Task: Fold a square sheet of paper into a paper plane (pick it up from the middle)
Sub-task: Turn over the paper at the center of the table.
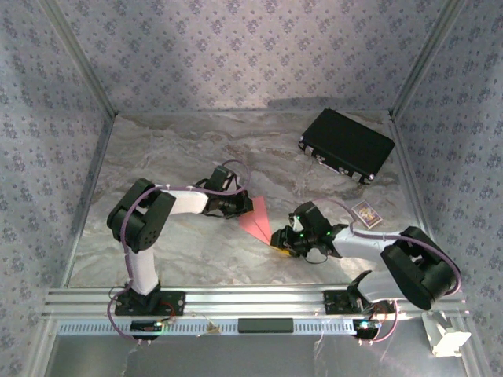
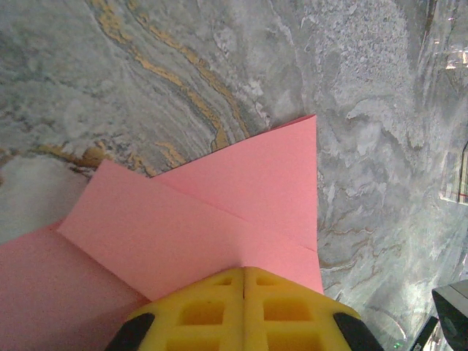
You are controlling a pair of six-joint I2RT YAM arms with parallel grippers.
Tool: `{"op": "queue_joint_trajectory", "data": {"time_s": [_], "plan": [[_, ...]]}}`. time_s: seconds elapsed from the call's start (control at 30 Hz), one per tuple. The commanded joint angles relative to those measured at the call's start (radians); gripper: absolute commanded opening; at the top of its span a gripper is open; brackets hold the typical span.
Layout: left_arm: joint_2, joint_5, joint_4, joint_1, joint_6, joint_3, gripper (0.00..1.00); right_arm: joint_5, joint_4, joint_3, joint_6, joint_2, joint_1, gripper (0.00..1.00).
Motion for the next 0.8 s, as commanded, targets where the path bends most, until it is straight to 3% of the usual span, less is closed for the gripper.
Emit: {"op": "queue_joint_trajectory", "data": {"time_s": [0.0,0.77], "plan": [[-0.006,-0.031,-0.058,-0.003,-0.004,-0.009,0.02,-0.008,0.061,-0.010,0.016,0.016,0.006,0.37],[-0.016,-0.032,-0.055,-0.004,-0.007,-0.017,0.02,-0.055,0.236,-0.002,-0.003,0.086,-0.050,0.33]]}}
